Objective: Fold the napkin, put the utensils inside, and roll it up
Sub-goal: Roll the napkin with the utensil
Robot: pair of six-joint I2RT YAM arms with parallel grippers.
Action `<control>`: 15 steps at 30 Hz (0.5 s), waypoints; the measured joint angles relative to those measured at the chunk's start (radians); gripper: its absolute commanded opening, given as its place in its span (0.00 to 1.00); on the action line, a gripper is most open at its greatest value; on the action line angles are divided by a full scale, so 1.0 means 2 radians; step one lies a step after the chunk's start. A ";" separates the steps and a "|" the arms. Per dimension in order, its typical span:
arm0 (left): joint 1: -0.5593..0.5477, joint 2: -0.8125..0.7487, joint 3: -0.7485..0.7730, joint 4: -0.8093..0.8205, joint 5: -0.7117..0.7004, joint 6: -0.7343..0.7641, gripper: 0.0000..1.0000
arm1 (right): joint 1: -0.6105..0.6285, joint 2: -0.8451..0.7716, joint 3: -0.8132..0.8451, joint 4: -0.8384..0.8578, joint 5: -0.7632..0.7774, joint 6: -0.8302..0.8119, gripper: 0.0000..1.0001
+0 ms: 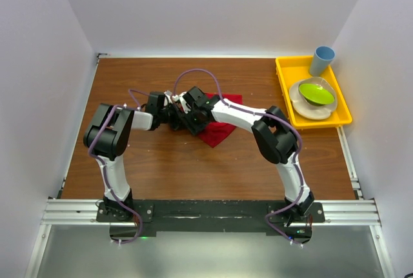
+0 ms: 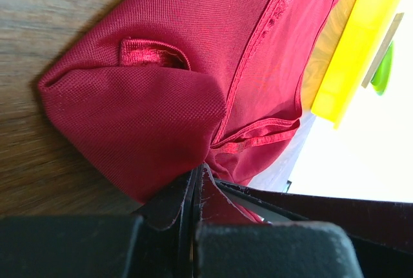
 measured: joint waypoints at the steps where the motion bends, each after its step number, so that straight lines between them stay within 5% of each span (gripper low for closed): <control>1: 0.000 0.000 0.000 0.000 0.000 -0.001 0.00 | 0.002 -0.005 -0.010 0.010 0.004 -0.002 0.54; 10: 0.000 0.000 0.000 -0.001 0.002 -0.007 0.00 | 0.023 -0.027 -0.070 0.079 0.060 -0.006 0.49; 15: 0.000 0.000 0.004 -0.012 0.008 -0.020 0.00 | 0.038 -0.036 -0.103 0.124 0.117 0.009 0.31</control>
